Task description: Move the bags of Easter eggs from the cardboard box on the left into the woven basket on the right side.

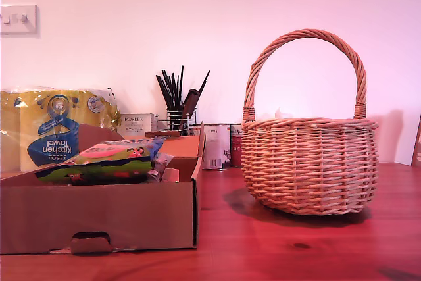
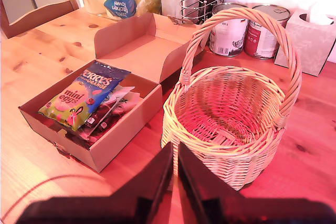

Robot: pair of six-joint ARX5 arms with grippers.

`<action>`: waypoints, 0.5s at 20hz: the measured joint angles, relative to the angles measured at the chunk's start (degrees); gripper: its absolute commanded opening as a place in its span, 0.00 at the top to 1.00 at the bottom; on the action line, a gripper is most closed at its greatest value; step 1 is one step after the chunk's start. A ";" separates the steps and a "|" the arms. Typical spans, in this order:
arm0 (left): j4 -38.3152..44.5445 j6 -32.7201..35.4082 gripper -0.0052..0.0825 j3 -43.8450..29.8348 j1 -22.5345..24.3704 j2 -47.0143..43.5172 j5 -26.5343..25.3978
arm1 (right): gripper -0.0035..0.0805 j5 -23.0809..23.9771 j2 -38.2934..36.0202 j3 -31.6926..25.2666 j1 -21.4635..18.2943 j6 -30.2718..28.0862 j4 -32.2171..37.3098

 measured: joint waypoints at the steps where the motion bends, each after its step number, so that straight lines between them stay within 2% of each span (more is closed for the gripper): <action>1: -1.20 0.02 0.96 0.02 0.00 0.00 0.00 | 0.97 -0.02 0.00 -0.74 0.00 1.64 2.67; 3: -2.69 0.02 0.96 -0.02 0.00 0.13 0.00 | 0.97 -0.02 0.07 -0.96 0.00 2.82 5.16; 10: -3.72 1.86 0.96 0.04 0.00 0.11 -0.33 | 0.97 -0.17 0.07 -0.96 0.00 2.99 5.20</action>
